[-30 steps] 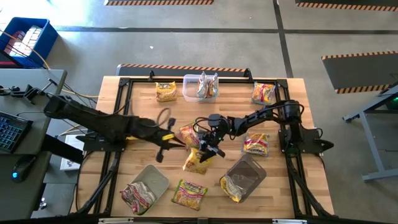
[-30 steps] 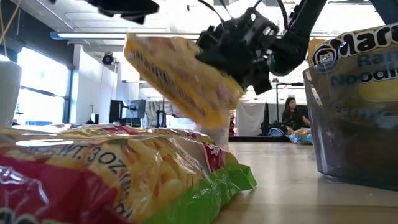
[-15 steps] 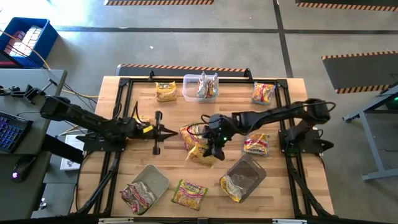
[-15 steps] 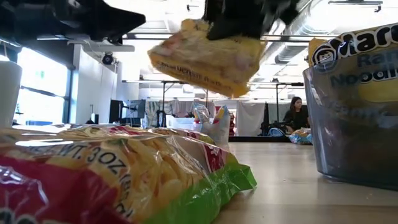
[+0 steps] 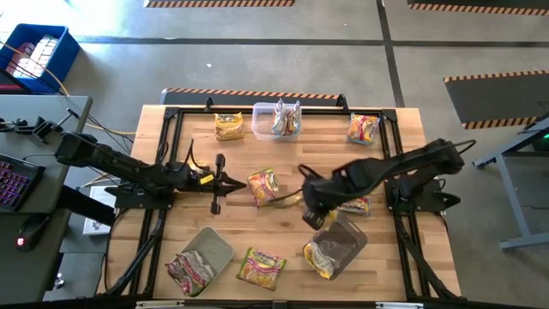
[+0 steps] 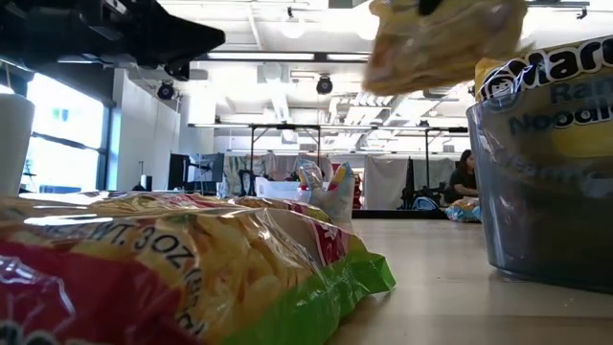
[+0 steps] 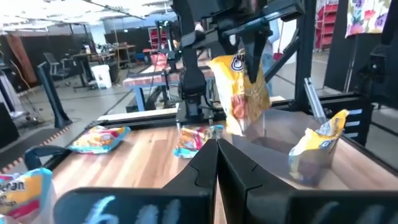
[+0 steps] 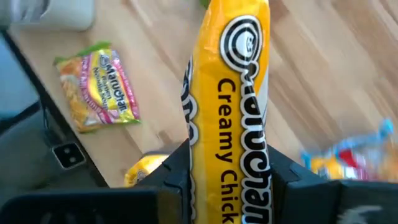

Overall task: Sort Maruchan noodles
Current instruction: Put the yellow noodle pack into the black bin

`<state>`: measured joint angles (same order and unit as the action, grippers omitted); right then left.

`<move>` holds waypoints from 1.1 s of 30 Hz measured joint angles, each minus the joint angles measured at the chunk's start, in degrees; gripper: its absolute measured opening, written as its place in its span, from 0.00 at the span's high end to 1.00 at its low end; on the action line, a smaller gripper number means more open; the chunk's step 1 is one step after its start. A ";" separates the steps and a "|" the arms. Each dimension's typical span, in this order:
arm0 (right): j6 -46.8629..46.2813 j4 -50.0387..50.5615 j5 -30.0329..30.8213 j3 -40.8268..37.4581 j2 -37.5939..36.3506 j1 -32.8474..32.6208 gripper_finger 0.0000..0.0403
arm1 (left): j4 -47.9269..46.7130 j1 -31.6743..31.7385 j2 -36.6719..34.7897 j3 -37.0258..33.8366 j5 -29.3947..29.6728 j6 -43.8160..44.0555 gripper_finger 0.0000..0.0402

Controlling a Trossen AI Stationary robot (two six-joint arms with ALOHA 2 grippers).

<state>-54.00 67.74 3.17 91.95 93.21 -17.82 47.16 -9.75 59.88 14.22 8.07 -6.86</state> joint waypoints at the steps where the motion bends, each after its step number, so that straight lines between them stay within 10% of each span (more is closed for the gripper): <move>1: -3.36 1.61 0.98 0.39 0.00 -1.33 0.77 | -0.05 -0.20 -0.01 0.00 -0.02 0.40 1.00; 14: -33.78 0.58 1.09 -7.83 2.26 -14.11 0.77 | -0.58 -2.27 -0.02 0.00 0.19 2.28 1.00; 33: -37.63 -4.23 0.95 -7.83 9.22 -16.43 0.77 | -0.87 -2.28 -0.02 0.00 3.50 2.19 1.00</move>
<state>-91.63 63.51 4.12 84.12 102.43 -34.25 46.28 -12.03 59.86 14.22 11.57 -4.67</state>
